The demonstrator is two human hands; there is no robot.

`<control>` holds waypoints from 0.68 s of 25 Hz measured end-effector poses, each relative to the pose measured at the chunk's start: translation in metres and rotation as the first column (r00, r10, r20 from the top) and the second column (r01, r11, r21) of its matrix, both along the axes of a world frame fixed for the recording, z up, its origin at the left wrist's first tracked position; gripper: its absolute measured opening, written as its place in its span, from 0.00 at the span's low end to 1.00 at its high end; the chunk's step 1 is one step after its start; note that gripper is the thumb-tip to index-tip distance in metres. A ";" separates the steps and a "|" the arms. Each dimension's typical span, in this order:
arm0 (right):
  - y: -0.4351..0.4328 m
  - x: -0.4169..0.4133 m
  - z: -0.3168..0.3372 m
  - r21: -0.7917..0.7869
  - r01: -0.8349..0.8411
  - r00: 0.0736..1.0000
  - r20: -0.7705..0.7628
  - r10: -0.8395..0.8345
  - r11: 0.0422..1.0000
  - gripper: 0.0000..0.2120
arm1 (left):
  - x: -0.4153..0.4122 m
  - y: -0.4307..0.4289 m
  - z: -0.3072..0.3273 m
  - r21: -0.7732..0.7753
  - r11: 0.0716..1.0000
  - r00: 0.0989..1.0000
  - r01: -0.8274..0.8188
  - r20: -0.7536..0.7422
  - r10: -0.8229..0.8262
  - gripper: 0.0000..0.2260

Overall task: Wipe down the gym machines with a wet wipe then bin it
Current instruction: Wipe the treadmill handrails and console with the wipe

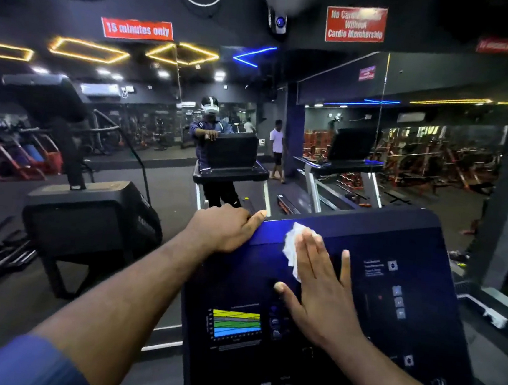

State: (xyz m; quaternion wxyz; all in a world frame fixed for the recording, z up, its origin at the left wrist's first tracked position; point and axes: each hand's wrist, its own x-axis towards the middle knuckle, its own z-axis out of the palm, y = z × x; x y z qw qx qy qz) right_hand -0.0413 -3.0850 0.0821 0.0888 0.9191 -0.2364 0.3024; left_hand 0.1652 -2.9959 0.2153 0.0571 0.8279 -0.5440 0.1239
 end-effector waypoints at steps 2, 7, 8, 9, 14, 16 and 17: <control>-0.012 -0.011 -0.005 -0.005 -0.004 1.000 -0.009 0.004 1.000 0.47 | -0.008 -0.012 0.002 0.040 0.999 1.000 0.022 -0.010 -0.022 0.35; -0.041 -0.037 -0.004 0.000 -0.023 0.998 -0.055 0.023 1.000 0.49 | -0.026 -0.043 0.009 0.119 0.991 0.994 0.061 -0.099 -0.049 0.35; -0.049 -0.043 -0.003 -0.034 -0.036 0.996 -0.086 0.033 0.999 0.48 | -0.033 -0.052 0.010 0.126 0.989 0.991 0.079 -0.120 -0.064 0.35; -0.057 -0.050 0.001 -0.008 0.009 0.998 -0.067 -0.010 1.000 0.47 | -0.040 -0.062 0.011 0.129 0.987 0.988 0.097 -0.129 -0.080 0.35; -0.102 -0.084 -0.001 -0.001 0.079 0.997 -0.017 -0.079 0.997 0.49 | -0.075 -0.113 0.009 0.124 0.983 0.985 0.136 -0.127 -0.120 0.43; -0.123 -0.099 0.002 0.158 0.232 0.961 0.119 -0.252 0.960 0.49 | -0.086 -0.127 0.009 0.134 0.981 0.983 0.143 -0.135 -0.125 0.40; -0.133 -0.107 0.002 0.195 0.250 0.949 0.144 -0.279 0.949 0.49 | -0.093 -0.133 0.010 0.139 0.981 0.984 0.135 -0.138 -0.116 0.39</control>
